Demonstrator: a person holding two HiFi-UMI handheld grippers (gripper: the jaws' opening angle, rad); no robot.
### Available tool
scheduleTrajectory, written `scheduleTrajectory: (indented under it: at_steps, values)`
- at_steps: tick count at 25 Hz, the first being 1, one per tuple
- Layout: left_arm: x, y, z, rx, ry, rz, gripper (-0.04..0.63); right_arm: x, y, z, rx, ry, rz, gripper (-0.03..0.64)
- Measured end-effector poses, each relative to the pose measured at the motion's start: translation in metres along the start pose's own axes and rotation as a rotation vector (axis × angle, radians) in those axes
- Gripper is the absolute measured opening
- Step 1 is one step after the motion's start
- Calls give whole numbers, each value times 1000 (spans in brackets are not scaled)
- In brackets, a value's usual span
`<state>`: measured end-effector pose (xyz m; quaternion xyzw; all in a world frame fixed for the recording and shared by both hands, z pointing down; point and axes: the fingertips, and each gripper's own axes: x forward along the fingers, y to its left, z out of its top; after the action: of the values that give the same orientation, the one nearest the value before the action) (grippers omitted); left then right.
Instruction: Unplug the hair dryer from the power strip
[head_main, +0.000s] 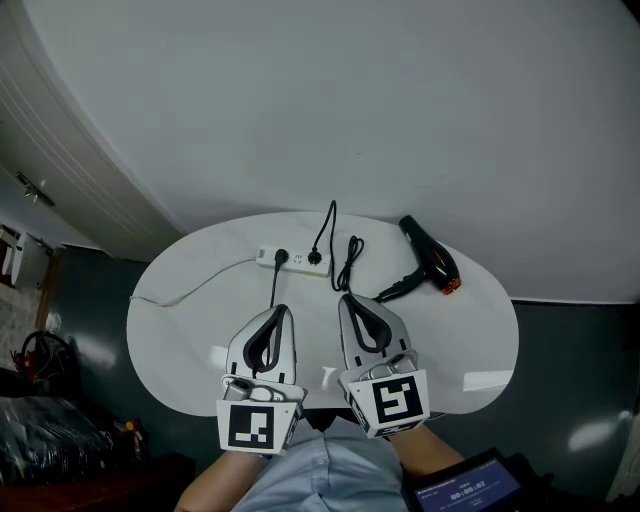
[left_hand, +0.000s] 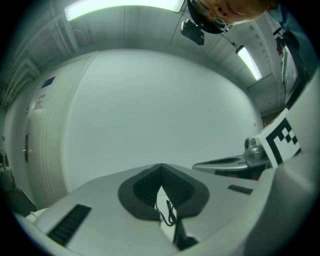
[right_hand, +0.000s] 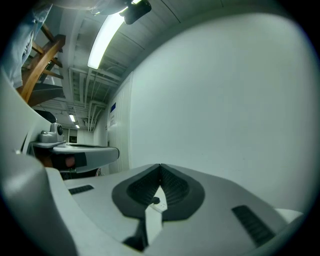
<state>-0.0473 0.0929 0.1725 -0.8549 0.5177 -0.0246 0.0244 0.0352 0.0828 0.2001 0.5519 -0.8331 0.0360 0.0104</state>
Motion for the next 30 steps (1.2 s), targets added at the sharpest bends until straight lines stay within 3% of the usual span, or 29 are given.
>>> scheduleTrajectory:
  at_steps: [4, 8, 12, 25, 30]
  values:
    - [7, 1, 3, -13, 1, 37, -2, 9, -10, 1, 14, -8, 17, 2]
    - [6, 8, -3, 38, 41, 61, -2, 15, -14, 3, 10, -12, 29, 2]
    - [12, 8, -6, -58, 31, 81, -3, 23, -20, 2, 5, -7, 26, 2]
    - [64, 38, -33, -112, 75, 54, -3, 79, -37, -16, 3, 46, 6, 2]
    - [86, 50, -58, -148, 135, 35, -2, 98, -43, -38, 29, 97, 2, 2]
